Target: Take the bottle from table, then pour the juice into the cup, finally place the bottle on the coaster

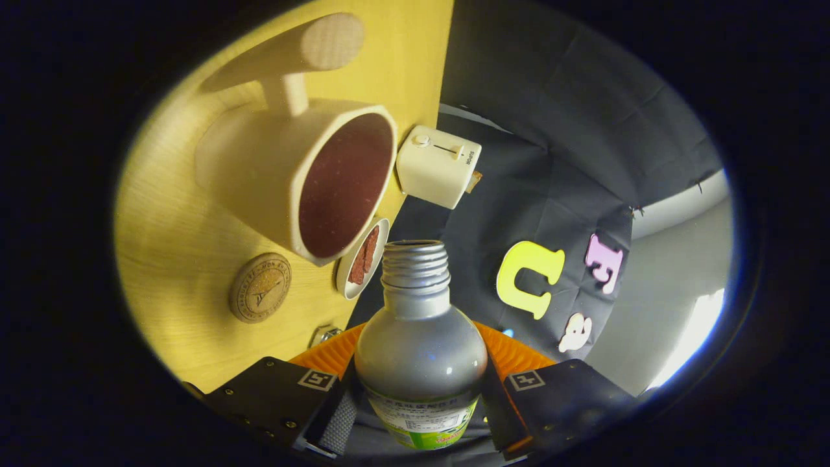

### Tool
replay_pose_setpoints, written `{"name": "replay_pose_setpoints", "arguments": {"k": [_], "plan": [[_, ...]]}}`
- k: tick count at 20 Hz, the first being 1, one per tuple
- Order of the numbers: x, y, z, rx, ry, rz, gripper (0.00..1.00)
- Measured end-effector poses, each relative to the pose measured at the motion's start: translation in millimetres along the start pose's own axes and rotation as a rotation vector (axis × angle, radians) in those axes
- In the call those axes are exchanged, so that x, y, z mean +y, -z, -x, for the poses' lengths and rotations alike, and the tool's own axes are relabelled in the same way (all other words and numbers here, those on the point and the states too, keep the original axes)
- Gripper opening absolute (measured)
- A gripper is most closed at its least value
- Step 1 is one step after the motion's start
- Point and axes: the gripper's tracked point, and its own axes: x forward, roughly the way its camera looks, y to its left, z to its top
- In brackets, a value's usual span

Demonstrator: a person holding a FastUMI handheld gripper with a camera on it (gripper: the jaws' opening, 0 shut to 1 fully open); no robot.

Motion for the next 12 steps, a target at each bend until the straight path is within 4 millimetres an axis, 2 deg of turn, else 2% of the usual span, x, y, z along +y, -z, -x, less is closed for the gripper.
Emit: {"name": "replay_pose_setpoints", "arguments": {"k": [3, 12], "plan": [[5.9, -0.3, 4.3, 0.009, -0.040, -0.144, 0.80], [3.9, -0.7, 2.4, 0.028, -0.081, -0.513, 0.81]]}}
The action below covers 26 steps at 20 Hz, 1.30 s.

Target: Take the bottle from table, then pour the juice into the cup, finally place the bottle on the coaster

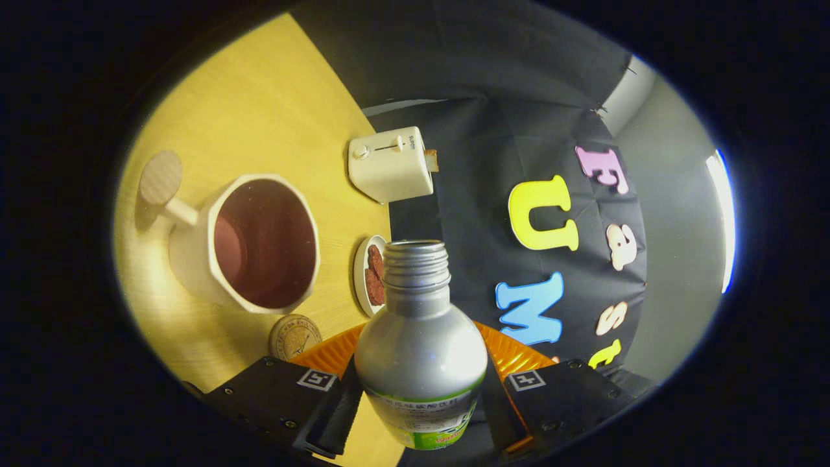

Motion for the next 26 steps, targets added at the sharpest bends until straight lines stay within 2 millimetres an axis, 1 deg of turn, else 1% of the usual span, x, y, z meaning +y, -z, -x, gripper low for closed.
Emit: {"name": "replay_pose_setpoints", "arguments": {"k": [2, 4, 5, 10, 15, 18, 20, 22, 24, 26], "plan": [[5.7, -1.5, 0.2, 0.001, -0.043, -0.068, 0.80], [15.2, 1.5, 2.1, 0.014, -0.093, -0.140, 0.80], [16.6, 2.5, 3.4, 0.017, -0.109, -0.176, 0.81], [6.0, 0.6, 5.1, -0.010, -0.121, -0.377, 0.81], [4.1, 7.6, 6.6, -0.017, -0.176, -0.606, 0.81], [-10.0, 7.5, 11.5, -0.079, -0.154, -0.728, 0.81], [-19.8, 11.0, 12.0, -0.107, -0.135, -0.822, 0.80], [-27.6, 12.4, 13.8, -0.146, -0.133, -0.953, 0.80], [-40.9, 12.0, 10.0, -0.177, -0.137, -1.087, 0.80], [-51.5, 11.3, 4.3, -0.220, -0.168, -1.258, 0.80]]}}
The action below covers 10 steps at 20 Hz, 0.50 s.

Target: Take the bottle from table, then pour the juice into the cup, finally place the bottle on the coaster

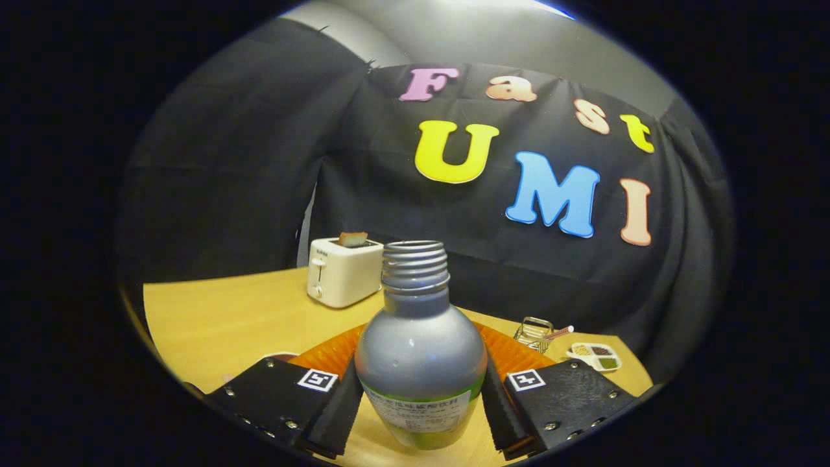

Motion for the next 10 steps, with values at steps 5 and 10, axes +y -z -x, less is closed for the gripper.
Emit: {"name": "replay_pose_setpoints", "arguments": {"k": [5, 10], "plan": [[-19.2, -0.3, -11.9, 0.006, 0.019, -0.145, 0.80], [-27.0, -4.3, -23.9, -0.025, 0.048, -0.127, 0.80]]}}
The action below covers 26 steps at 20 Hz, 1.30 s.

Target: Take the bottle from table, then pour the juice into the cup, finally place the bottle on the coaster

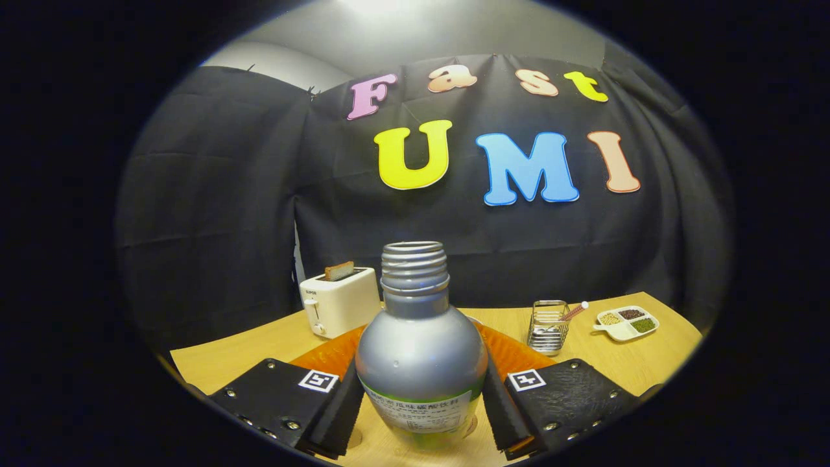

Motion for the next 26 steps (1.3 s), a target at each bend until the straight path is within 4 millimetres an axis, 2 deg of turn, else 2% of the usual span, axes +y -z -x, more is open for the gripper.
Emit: {"name": "replay_pose_setpoints", "arguments": {"k": [4, 10, 16, 19, 26], "plan": [[-2.3, 9.1, -10.7, 0.003, 0.009, -0.015, 0.80], [-22.0, 53.5, -40.1, 0.059, 0.060, 0.008, 0.80], [-19.2, 79.4, -59.3, 0.078, 0.075, 0.004, 0.80], [-16.4, 85.6, -62.2, 0.077, 0.079, 0.012, 0.80], [-15.6, 84.5, -57.3, 0.039, 0.072, -0.011, 0.82]]}}
